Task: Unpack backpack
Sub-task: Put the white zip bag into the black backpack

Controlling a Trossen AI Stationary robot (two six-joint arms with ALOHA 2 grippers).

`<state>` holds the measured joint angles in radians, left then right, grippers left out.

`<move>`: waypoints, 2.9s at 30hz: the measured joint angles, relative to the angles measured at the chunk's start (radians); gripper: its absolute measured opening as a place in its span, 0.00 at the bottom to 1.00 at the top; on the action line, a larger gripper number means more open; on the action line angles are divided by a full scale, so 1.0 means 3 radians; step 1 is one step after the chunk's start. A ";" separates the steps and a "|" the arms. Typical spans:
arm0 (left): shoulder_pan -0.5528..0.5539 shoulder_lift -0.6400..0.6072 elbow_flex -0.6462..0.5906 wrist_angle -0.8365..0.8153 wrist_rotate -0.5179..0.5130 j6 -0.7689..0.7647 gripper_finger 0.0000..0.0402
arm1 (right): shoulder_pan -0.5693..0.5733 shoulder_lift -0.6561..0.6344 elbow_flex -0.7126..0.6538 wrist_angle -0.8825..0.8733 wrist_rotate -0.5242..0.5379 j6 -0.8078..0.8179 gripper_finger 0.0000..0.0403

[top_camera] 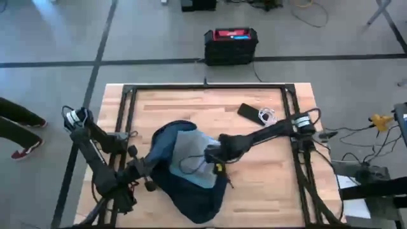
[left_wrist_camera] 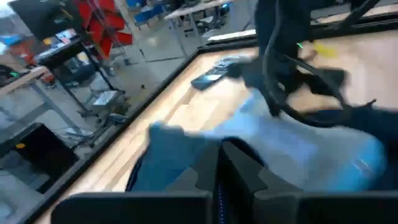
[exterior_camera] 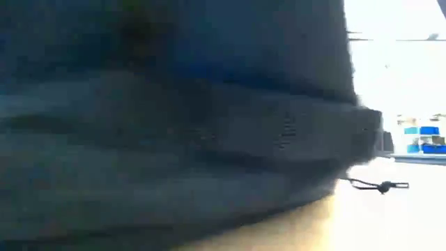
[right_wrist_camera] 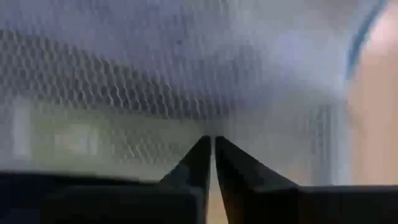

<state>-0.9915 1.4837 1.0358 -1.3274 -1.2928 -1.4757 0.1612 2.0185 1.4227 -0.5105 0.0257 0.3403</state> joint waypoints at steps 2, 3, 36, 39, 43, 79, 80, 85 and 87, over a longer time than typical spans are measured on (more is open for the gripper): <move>0.0124 -0.0003 -0.0070 -0.0006 -0.0002 -0.0001 0.00 | -0.0020 0.0127 0.0130 0.0704 -0.0518 -0.0129 0.01; 0.0202 -0.0008 -0.0106 -0.0006 -0.0001 0.0000 0.00 | -0.0020 0.0171 0.0210 0.0992 -0.0746 -0.0204 0.01; 0.2896 -0.0734 -0.0181 0.2728 0.2259 0.4138 0.03 | 0.0386 -0.0005 0.0412 -0.0324 0.0261 -0.1047 0.00; 0.3165 -0.0734 -0.0182 0.2386 0.2209 0.3909 0.09 | 0.0375 -0.0005 0.0403 -0.0295 0.0272 -0.1267 0.00; 0.3296 -0.0764 -0.0184 0.1907 0.2223 0.3618 0.19 | 0.0335 -0.0005 0.0402 -0.0287 0.0249 -0.1652 0.00; 0.0993 -0.0187 0.0148 0.4884 0.0973 0.1487 0.31 | 0.0692 -0.0009 0.0259 0.0787 -0.0697 -0.1578 0.00; 0.1001 -0.0160 0.0148 0.4962 0.0958 0.1486 0.31 | 0.0693 -0.0009 0.0259 0.0787 -0.0697 -0.1567 0.00; 0.1021 -0.0137 0.0148 0.5146 0.0893 0.1485 0.33 | 0.0693 -0.0009 0.0259 0.0776 -0.0697 -0.1560 0.00; 0.1021 -0.0139 0.0148 0.5169 0.0858 0.1485 0.33 | 0.0692 -0.0009 0.0259 0.0773 -0.0695 -0.1560 0.00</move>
<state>-0.6853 1.4422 1.0801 0.2232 -1.0355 -1.0302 0.3688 2.0159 1.5005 -0.2787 -0.1829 -0.1277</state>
